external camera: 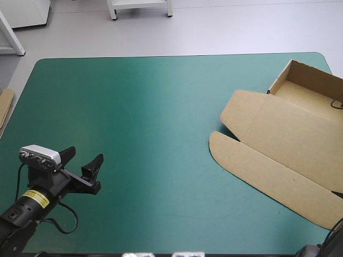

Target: Fold the box

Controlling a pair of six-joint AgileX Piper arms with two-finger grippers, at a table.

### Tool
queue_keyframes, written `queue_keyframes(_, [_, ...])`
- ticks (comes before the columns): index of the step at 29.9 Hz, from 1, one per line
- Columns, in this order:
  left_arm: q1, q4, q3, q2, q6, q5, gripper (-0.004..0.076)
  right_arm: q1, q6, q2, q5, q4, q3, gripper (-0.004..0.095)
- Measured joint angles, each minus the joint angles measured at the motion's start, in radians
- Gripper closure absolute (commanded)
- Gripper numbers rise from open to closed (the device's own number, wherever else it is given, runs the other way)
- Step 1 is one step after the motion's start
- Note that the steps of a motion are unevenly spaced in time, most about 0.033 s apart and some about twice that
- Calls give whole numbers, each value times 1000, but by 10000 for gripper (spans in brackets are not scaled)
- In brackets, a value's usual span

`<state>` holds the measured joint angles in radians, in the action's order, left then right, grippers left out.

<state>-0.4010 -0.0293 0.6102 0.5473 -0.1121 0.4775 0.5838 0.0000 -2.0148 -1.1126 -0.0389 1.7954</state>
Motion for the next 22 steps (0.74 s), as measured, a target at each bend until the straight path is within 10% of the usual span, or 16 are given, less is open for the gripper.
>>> queue_keyframes(8, [0,1,0,0,0,9,178,1,0,-18,-3,-26,13,251])
queue_keyframes(22, [0,0,0,0,0,15,178,9,-32,18,-59,-129,134,264])
